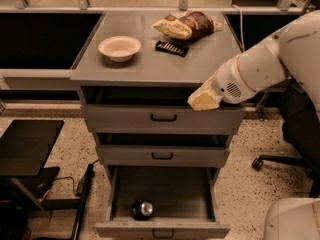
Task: Place pepsi can into bottom drawer
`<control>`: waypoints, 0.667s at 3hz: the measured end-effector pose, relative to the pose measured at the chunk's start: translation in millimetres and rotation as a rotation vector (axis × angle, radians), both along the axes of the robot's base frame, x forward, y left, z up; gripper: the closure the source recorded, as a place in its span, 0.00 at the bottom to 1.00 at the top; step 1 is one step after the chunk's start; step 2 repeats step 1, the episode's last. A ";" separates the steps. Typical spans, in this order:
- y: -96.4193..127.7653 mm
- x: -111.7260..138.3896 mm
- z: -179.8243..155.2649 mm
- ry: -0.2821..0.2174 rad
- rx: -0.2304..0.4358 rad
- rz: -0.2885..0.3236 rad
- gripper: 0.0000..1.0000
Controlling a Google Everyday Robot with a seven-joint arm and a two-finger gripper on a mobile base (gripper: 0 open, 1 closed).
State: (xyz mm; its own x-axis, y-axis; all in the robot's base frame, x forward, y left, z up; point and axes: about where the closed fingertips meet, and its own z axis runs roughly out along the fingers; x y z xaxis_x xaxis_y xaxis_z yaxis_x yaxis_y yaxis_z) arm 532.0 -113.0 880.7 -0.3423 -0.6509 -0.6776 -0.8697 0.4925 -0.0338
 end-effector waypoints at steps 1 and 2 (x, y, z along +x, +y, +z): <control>4.0 2.1 0.4 -0.002 0.013 0.004 0.81; 4.0 2.1 0.4 -0.002 0.013 0.004 0.81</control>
Offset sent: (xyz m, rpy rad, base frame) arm 0.0000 0.0000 0.0000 0.0000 0.0000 0.0000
